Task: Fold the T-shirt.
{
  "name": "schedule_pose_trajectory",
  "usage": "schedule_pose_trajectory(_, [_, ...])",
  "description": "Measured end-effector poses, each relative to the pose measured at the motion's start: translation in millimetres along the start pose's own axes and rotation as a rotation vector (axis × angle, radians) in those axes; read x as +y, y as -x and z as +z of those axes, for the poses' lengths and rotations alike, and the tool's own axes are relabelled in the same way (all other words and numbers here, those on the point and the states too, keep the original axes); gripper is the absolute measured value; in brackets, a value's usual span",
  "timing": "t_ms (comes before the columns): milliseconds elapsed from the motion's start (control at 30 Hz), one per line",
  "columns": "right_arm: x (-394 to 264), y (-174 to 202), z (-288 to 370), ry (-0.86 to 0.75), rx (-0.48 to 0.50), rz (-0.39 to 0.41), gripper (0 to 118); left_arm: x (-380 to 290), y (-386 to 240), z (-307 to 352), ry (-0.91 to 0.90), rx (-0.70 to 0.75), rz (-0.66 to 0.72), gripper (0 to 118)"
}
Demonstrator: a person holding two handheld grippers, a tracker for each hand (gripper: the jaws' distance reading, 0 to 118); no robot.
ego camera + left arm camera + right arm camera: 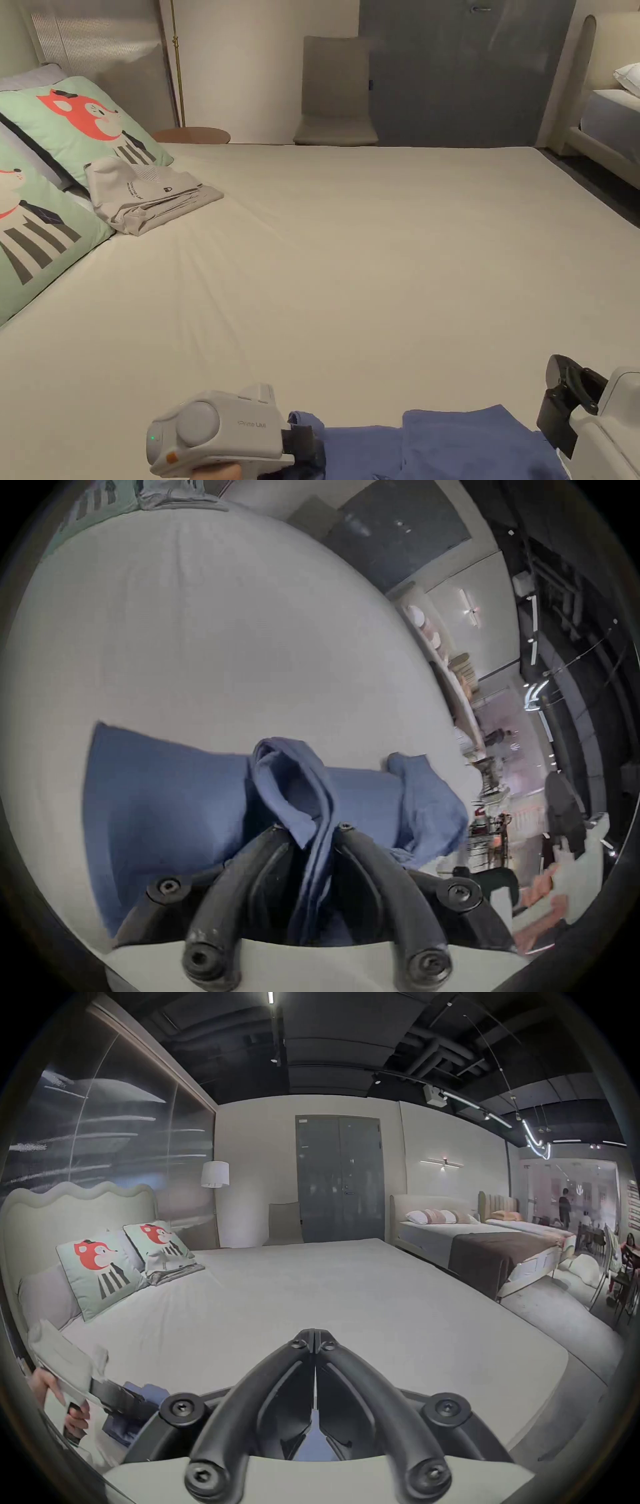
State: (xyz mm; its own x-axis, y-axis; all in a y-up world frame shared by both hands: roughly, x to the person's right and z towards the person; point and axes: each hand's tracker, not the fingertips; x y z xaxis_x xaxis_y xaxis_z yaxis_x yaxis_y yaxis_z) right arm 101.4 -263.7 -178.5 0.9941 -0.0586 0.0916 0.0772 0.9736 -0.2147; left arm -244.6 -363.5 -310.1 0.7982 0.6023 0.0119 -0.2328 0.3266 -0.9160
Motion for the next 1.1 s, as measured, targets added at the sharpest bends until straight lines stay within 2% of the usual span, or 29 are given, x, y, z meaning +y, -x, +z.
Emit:
schedule_pose_trajectory(33, [-1,-5,1,0.000,-0.007,-0.009,0,-3,-2,-3,-0.007,0.003,-0.009,12])
schedule_pose_trajectory(67, [-1,-8,2,0.000,-0.013,-0.015,0,-6,-4,-1,-0.021,0.001,-0.007,23])
schedule_pose_trajectory(100, [-2,-11,2,0.001,-0.021,-0.022,0,-6,-4,3,-0.037,-0.012,0.005,29])
schedule_pose_trajectory(133, [-3,-14,1,0.003,-0.024,-0.026,0,-5,-4,9,-0.051,-0.069,0.027,35])
schedule_pose_trajectory(167, [-4,-15,0,0.007,-0.025,-0.031,0,-5,-3,15,-0.059,-0.127,0.041,50])
schedule_pose_trajectory(200, [-5,-17,-1,0.010,-0.026,-0.038,0,-6,-4,25,-0.089,-0.179,0.054,83])
schedule_pose_trajectory(233, [-7,-17,-2,0.013,-0.025,-0.043,0,-8,-6,35,-0.133,-0.213,0.052,104])
schedule_pose_trajectory(267, [-8,-17,-2,0.014,-0.023,-0.046,0,-11,-5,46,-0.174,-0.243,0.041,112])
schedule_pose_trajectory(300, [-9,-17,-2,0.016,-0.022,-0.049,0,-13,-8,56,-0.235,-0.224,0.005,108])
schedule_pose_trajectory(333, [-10,-17,-3,0.018,-0.018,-0.056,0,-17,-9,62,-0.272,-0.213,-0.023,109])
schedule_pose_trajectory(400, [-12,-16,-5,0.023,-0.008,-0.068,0,-26,-13,64,-0.339,-0.058,-0.073,106])
schedule_pose_trajectory(433, [-13,-15,-6,0.025,-0.005,-0.070,0,-33,-15,61,-0.380,0.039,-0.111,96])
schedule_pose_trajectory(467, [-14,-15,-7,0.027,-0.002,-0.072,0,-37,-17,56,-0.416,0.118,-0.153,71])
schedule_pose_trajectory(500, [-15,-14,-8,0.030,0.002,-0.075,0,-44,-22,45,-0.433,0.223,-0.208,22])
schedule_pose_trajectory(533, [-15,-14,-8,0.031,0.006,-0.079,0,-51,-28,32,-0.428,0.342,-0.256,1])
schedule_pose_trajectory(567, [-16,-14,-8,0.034,0.010,-0.081,0,-59,-32,23,-0.428,0.402,-0.288,1])
schedule_pose_trajectory(667, [-17,-15,-8,0.034,0.013,-0.080,0,-76,-47,-8,-0.398,0.340,-0.368,1])
schedule_pose_trajectory(800, [-17,-23,-6,0.037,0.000,-0.097,0,-107,-82,-43,-0.391,0.412,-0.508,1])
schedule_pose_trajectory(1033, [-16,-35,-2,0.028,-0.031,-0.116,0,-116,-112,-62,-0.414,0.401,-0.505,1])
schedule_pose_trajectory(1100, [-16,-35,-2,0.028,-0.036,-0.120,0,-115,-114,-61,-0.420,0.369,-0.463,1])
